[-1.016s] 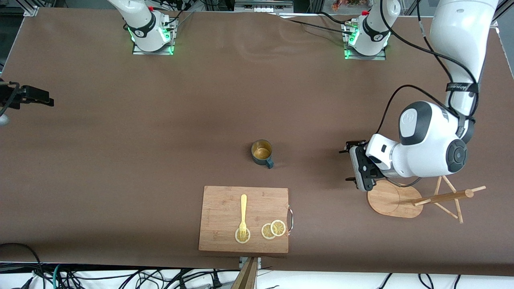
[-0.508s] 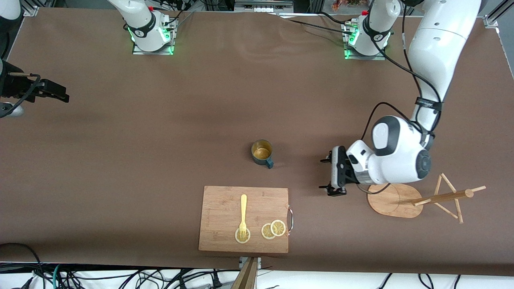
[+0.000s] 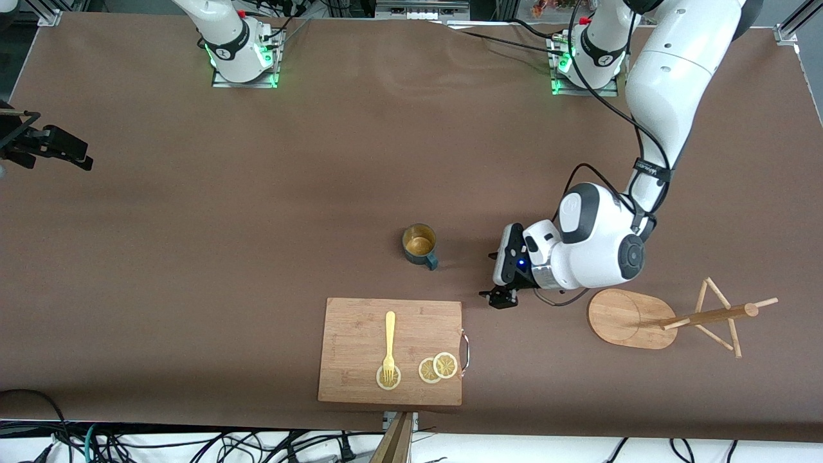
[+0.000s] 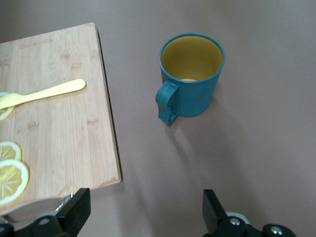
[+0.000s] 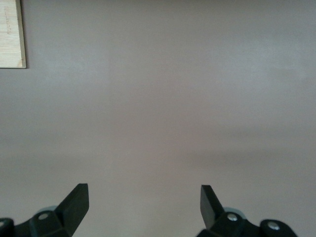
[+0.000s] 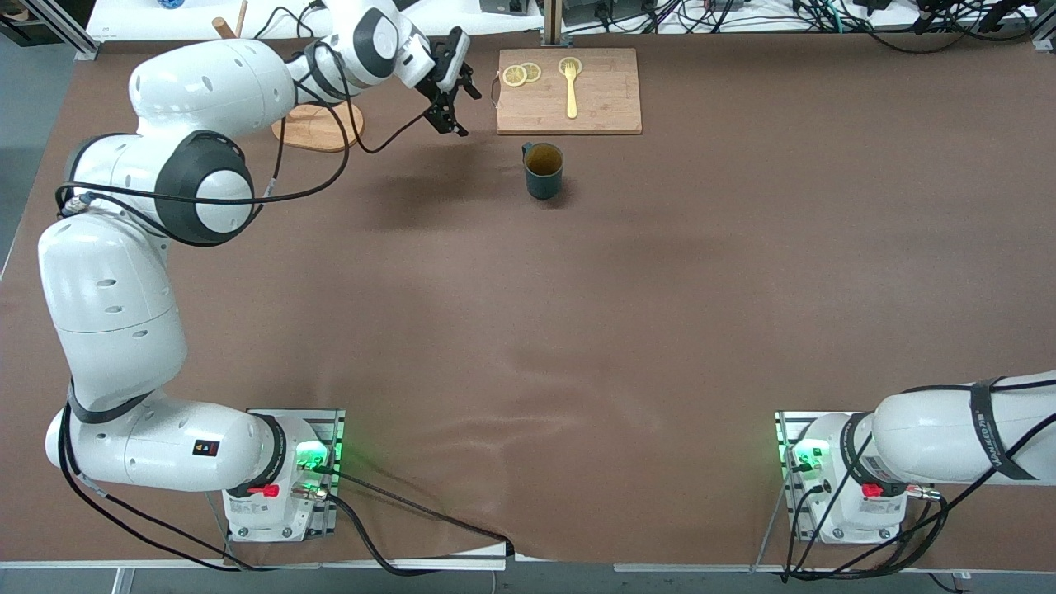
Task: Pass cup and hang on rack
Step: 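Move the left gripper over the teal mug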
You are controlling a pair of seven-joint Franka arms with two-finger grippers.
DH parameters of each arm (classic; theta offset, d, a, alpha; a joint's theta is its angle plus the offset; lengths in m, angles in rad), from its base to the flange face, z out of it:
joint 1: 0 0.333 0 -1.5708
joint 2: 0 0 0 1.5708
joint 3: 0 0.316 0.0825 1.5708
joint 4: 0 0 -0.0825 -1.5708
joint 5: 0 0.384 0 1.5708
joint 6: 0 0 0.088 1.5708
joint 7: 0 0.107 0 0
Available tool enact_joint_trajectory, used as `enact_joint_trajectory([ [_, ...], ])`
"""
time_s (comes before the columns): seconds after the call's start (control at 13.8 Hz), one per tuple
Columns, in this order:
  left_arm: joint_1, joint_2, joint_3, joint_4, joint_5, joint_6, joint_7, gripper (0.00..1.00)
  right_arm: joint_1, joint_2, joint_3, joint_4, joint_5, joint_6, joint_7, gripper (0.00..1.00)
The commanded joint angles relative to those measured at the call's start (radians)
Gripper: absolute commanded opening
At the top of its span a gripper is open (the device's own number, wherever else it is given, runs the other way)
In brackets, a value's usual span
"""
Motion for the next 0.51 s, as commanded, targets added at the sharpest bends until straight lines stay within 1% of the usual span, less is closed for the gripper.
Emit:
enact_joint_trajectory([
  [0.0,-0.047,0.04,-0.007,0.015,0.04,0.075,0.019,1.0,-0.006,-0.001,0.006,0.0,0.039,0.004,0.032,1.0],
  [0.29,-0.102,0.061,-0.005,0.019,0.052,0.104,-0.001,1.0,-0.004,-0.001,0.011,-0.001,0.044,-0.006,0.032,1.0],
  [0.44,-0.123,0.081,-0.004,0.05,0.069,0.104,-0.007,1.0,-0.004,-0.002,0.011,-0.001,0.044,-0.006,0.032,1.0],
])
